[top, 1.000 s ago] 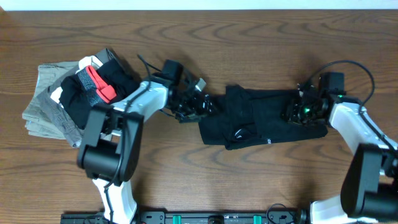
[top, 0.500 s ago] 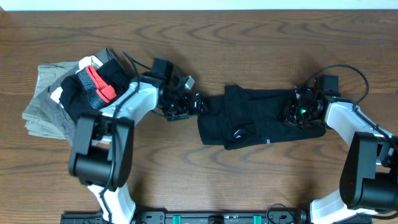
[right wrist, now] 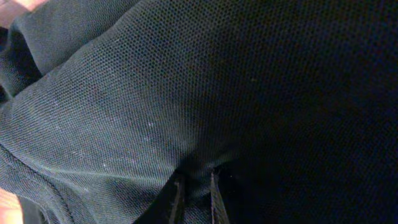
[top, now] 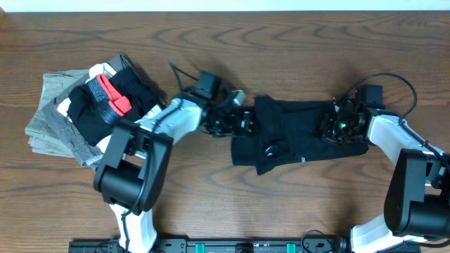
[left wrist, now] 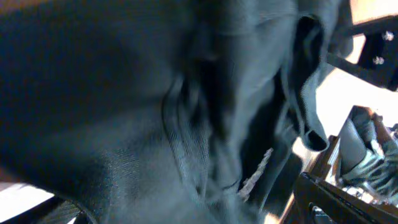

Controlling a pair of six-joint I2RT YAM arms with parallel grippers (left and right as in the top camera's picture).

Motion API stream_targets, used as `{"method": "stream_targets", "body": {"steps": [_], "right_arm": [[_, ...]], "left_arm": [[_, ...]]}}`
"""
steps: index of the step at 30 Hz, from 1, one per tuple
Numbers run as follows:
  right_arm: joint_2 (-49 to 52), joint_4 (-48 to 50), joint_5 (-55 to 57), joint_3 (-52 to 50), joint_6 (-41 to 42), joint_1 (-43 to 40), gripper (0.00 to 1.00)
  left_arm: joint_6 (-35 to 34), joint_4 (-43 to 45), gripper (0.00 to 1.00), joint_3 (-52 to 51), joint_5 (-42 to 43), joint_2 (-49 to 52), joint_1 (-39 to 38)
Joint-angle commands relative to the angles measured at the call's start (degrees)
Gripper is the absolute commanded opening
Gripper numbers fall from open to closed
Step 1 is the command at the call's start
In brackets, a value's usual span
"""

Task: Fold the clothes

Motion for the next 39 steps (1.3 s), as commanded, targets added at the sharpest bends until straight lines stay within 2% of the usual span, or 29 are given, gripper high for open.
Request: {"method": "stream_targets", "body": {"steps": [1,5,6,8,10,12,14,15,20,25,30,34,39], "right_arm": [[2.80,-0.50,2.40,-1.18,0.70,1.01,0.15],[2.80,-1.27,3.06,-1.18,0.68,1.01,0.15],[2.80,-1.44,3.50,-1.18,0.68,1.01,0.15],[2.80,-1.57,3.78,-1.18,0.66,1.01,0.15],[2.80,-1.60,3.82,-1.18,0.66,0.98,0.15],[2.78,-1.60,3.82,-1.18,0.66,0.98,0.15],[2.67,-1.57,3.80,-1.11,0.66,0.92,0.15],[2.45,-1.64,3.74,-1.01,0.63,0.83,0.15],[-2.93,-2.64,3.39,-0.55,-1.36,0.72,0.14],[-14.80,-3.65,3.41,-0.15,-1.51,0.17,0.16],[-24.90,-3.78,3.45,-0.13,-0.81,0.17,0.17],[-26.53,-4.46,3.41,-0.13,0.31,0.20,0.17],[-25.83,-6.60,3.45,-0.15,0.24,0.20,0.16]], "left_arm": [[-4.11,1.01,0.98,-2.03,-6.78,3.76,-3.93],[-6.05,2.89,0.99,-2.03,-10.38,3.76,-6.64],[-6.03,3.06,0.97,-2.03,-10.60,3.76,-7.02],[-5.99,3.06,0.80,-2.03,-11.41,3.76,-7.54],[-6.03,2.97,0.48,-2.01,-11.21,3.74,-7.58],[-6.01,2.54,0.25,-1.92,-11.13,3.39,-7.28],[-5.95,1.44,0.10,-1.73,-11.17,2.49,-6.51],[-5.92,0.35,0.06,-1.46,-11.17,1.81,-5.99],[0.57,-11.23,0.06,1.97,-13.09,-4.20,-1.38],[10.71,-28.30,0.06,9.42,-22.45,-11.13,2.32],[16.04,-40.92,0.06,20.50,-30.99,-14.21,1.66],[16.81,-43.69,0.06,26.16,-31.98,-14.14,-1.68],[15.87,-41.44,0.06,26.80,-32.22,-13.42,-9.07]]}}
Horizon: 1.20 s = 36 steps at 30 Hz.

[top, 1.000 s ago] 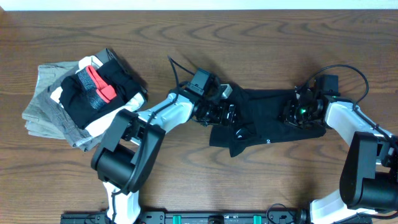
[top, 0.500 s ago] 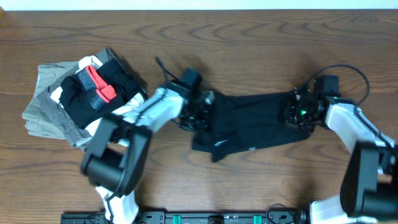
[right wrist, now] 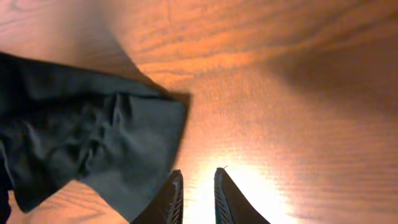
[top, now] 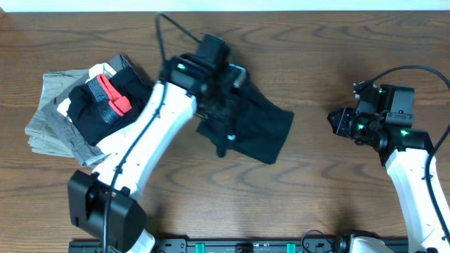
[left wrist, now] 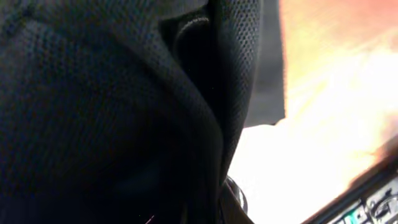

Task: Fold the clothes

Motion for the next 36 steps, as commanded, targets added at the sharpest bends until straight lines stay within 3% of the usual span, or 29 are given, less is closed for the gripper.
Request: {"method": "stream_targets", "body": {"steps": [1,6,9,11,13,16,17,18,26,30,32,36], "right_arm": [[0.66,-0.68,0.37,0.22,0.44,-0.22,0.16],[0.68,-1.38,0.37,0.20,0.42,-0.22,0.16],[0.68,-2.01,0.37,0.20,0.42,-0.22,0.16],[0.68,-2.36,0.37,0.20,0.42,-0.22,0.16],[0.68,-2.69,0.37,0.20,0.37,-0.22,0.16],[0.68,-2.91,0.39,0.20,-0.09,-0.22,0.17],[0.68,-2.89,0.39,0.20,-0.09,-0.22,0.17],[0.68,-2.86,0.39,0.20,-0.09,-0.22,0.17],[0.68,-3.13,0.39,0.20,-0.24,-0.22,0.19],[0.70,-3.10,0.39,0.20,-0.24,-0.22,0.20],[0.70,-3.10,0.42,0.20,-0.24,-0.22,0.20],[0.70,-3.08,0.42,0.20,-0.22,-0.22,0.20]], "left_arm": [[0.20,1.49,0.06,0.90,-2.29,1.11,-5.22],[0.09,4.74,0.06,0.90,-7.56,5.60,-11.74],[0.13,5.92,0.17,0.90,-10.75,9.57,-14.08],[0.15,6.45,0.33,0.90,-11.50,11.82,-14.86],[0.17,7.26,0.62,0.90,-11.45,13.77,-15.28],[0.09,7.85,0.73,0.92,-11.39,14.58,-15.85],[0.09,7.74,0.83,1.18,-11.39,14.25,-16.00],[0.09,7.48,0.84,1.46,-11.39,13.94,-16.06],[0.11,4.17,0.80,6.45,-11.43,10.05,-14.08],[0.09,3.04,0.41,6.03,-11.34,10.32,-12.20],[0.09,3.08,0.29,5.20,-9.92,10.88,-11.63],[0.11,4.15,0.19,4.13,-6.01,13.16,-11.47]]}}
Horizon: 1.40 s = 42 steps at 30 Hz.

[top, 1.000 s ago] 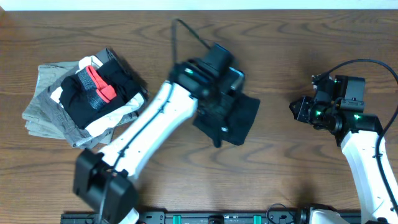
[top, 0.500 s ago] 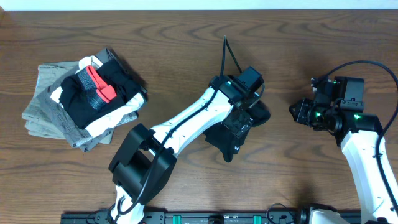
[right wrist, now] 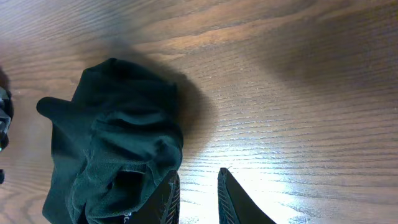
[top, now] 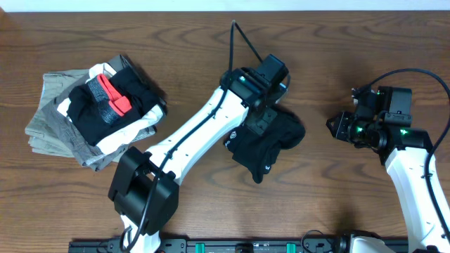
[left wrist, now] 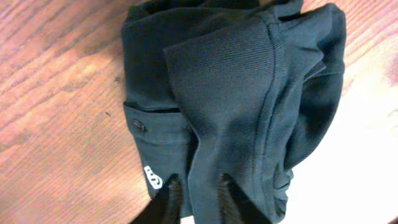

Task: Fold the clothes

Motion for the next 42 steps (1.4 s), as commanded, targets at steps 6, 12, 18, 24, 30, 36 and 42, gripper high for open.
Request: {"method": "stream_targets", "body": {"steps": [6,12,18,24,30,36,42], "right_arm": [[0.31,-0.42,-0.02,0.20,-0.22,-0.22,0.20],[0.31,-0.66,-0.02,0.20,-0.22,-0.22,0.19],[0.33,-0.66,0.02,0.20,-0.24,-0.22,0.20],[0.31,-0.63,0.42,0.20,-0.24,-0.22,0.20],[0.31,0.15,0.44,0.20,-0.22,-0.22,0.20],[0.33,0.33,0.48,0.20,-0.24,-0.24,0.20],[0.31,0.11,1.66,0.20,-0.22,-0.22,0.20]], "left_arm": [[-0.24,1.49,0.06,-1.33,6.78,6.73,-0.66],[-0.26,2.99,0.06,-0.52,22.56,7.06,-3.54],[-0.24,4.26,0.06,0.07,25.81,7.04,-8.11],[-0.26,3.74,0.07,0.31,26.10,6.16,-9.35],[-0.24,5.33,0.07,1.25,35.04,3.04,-9.49],[-5.88,2.36,0.07,1.25,16.33,-0.79,-8.09],[-7.54,0.66,0.08,1.07,-6.34,-2.95,0.13]]}}
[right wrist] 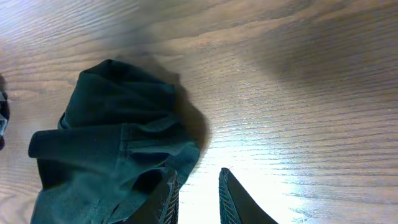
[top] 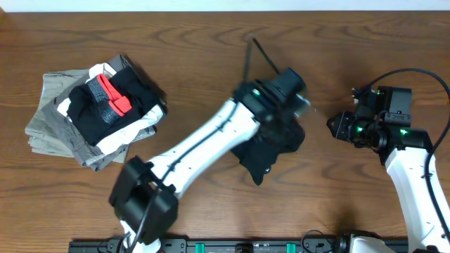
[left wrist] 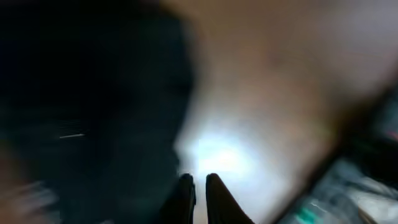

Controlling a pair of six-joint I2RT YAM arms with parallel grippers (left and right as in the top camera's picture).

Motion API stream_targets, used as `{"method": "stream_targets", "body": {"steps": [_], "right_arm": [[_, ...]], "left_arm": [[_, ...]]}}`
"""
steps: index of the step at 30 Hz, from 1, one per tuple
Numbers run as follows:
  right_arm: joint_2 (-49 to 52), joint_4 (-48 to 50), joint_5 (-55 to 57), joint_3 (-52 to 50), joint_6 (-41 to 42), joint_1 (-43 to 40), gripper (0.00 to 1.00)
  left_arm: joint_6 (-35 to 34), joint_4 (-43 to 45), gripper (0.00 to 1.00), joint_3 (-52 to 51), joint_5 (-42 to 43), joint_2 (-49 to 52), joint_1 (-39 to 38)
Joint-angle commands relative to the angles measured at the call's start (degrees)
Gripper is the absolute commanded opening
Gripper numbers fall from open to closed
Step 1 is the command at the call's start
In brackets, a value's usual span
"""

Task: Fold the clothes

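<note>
The black garment (top: 271,145) lies bunched in a heap at the table's middle; the right wrist view has it at the left (right wrist: 106,143). My left gripper (top: 287,112) hangs over the heap's right edge, blurred by motion. The left wrist view shows that gripper (left wrist: 199,183) with its fingers nearly together and nothing between them, the dark cloth (left wrist: 87,106) to its left. At the right stands my right gripper (top: 332,126), apart from the garment. The right wrist view shows it (right wrist: 196,177) open over bare wood.
A pile of clothes (top: 91,112) in grey, white, black and red sits at the far left. The wooden table (top: 211,42) runs to a white edge at the back. A black rail (top: 232,246) lies along the front edge.
My left gripper was open right above the heap; now it is shut and further right, over the heap's edge. The garment has changed shape slightly. The right arm has not moved.
At first the garment lay stretched across the middle, my right gripper shut on its right end and the left at its left end. Then the right had let go and stood aside while the left held the cloth. Later the heap lay at the centre, released.
</note>
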Motion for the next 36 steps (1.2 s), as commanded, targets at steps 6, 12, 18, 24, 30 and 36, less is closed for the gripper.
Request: {"method": "stream_targets", "body": {"steps": [6,12,18,24,30,36], "right_arm": [[0.31,-0.24,0.94,0.20,-0.22,-0.22,0.21],[0.31,-0.28,0.94,0.20,-0.22,-0.24,0.21],[0.31,0.17,1.77,0.20,-0.20,-0.24,0.21],[0.31,0.35,2.69,0.20,-0.22,-0.24,0.22],[0.31,0.37,2.64,0.20,-0.22,-0.24,0.23],[0.33,-0.15,-1.18,0.20,-2.03,0.04,0.25]], "left_arm": [[1.29,0.35,0.06,-1.75,-9.51,3.91,11.98],[2.12,-0.24,0.06,-3.10,4.63,9.31,11.43],[2.08,0.48,0.06,-2.47,21.81,8.92,5.77],[1.90,-0.35,0.06,-1.55,23.63,7.30,1.90],[1.86,-1.03,0.07,-1.25,10.27,4.42,4.52],[4.02,-0.90,0.40,-1.53,0.68,4.98,11.08]]}}
